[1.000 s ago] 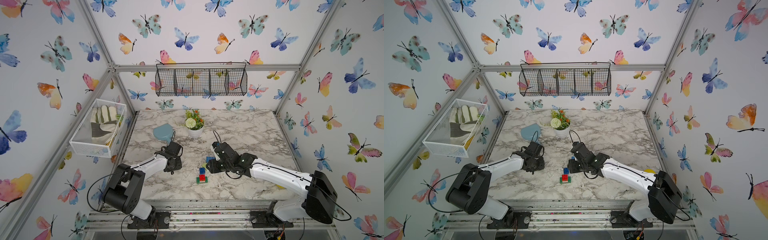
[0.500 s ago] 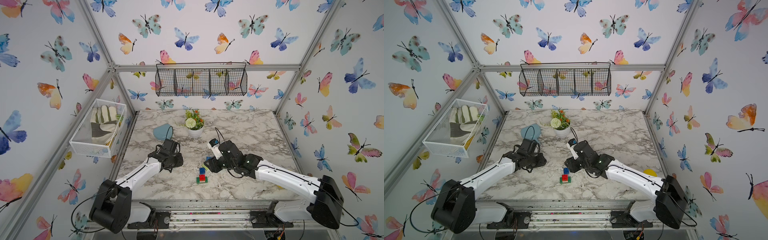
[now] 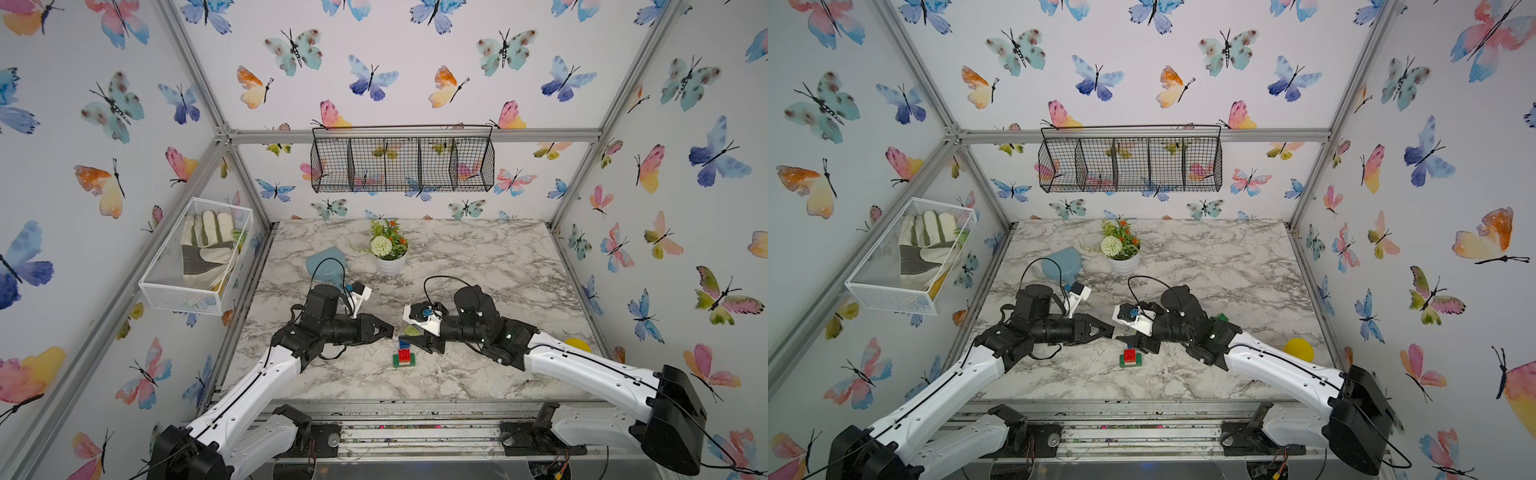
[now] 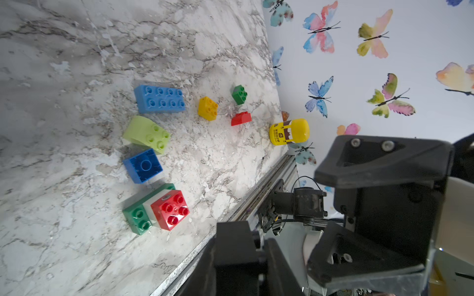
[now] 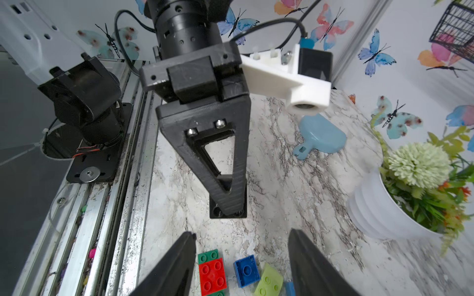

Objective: Assemble the number 1 with lego
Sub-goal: Pick up the lego brick from the center of the board.

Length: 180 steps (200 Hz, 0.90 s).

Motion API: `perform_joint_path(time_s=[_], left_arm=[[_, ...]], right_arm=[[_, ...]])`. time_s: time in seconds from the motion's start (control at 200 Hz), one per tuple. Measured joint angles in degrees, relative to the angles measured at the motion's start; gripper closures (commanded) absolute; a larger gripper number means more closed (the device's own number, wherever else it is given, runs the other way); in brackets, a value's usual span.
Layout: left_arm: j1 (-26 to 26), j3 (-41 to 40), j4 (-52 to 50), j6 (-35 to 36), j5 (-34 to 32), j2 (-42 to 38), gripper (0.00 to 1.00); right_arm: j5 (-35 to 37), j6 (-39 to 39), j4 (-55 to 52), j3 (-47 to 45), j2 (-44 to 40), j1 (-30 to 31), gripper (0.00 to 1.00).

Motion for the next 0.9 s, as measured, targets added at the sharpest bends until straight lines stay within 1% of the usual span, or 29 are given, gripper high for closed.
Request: perform_joint_path(time_s=[0.205,0.481,0.651,0.821,0.901], left_arm=[[-0.02,0.0,1.51,-1.05,2.75,0.0,0.71],[-0.26,-0.02,2.27,-2.08,2.8,0.0,0.72],[-0.26,0.0,2.58,-2.71,2.78,0.02,0.71],[-0.26,0.0,2.67,-3.08,2.75,0.02,0.71],[-0.26,0.0,2.67,-3.17,2.73,0.02,0.72]], right_arm=[[-2.03,-2.95,0.11,2.69,3.63,0.11,0.34],[-2.43,-3.3,0.5,3.08,6.73,1.62,0.34],[-1.22,-2.95,1.64,3.08,8.33,2.56,0.43],[-0.35,-2.16,3.98,3.08,8.46,2.84,0.48],[0.04,-1.88,5.01,3.08,8.52,2.95,0.53]])
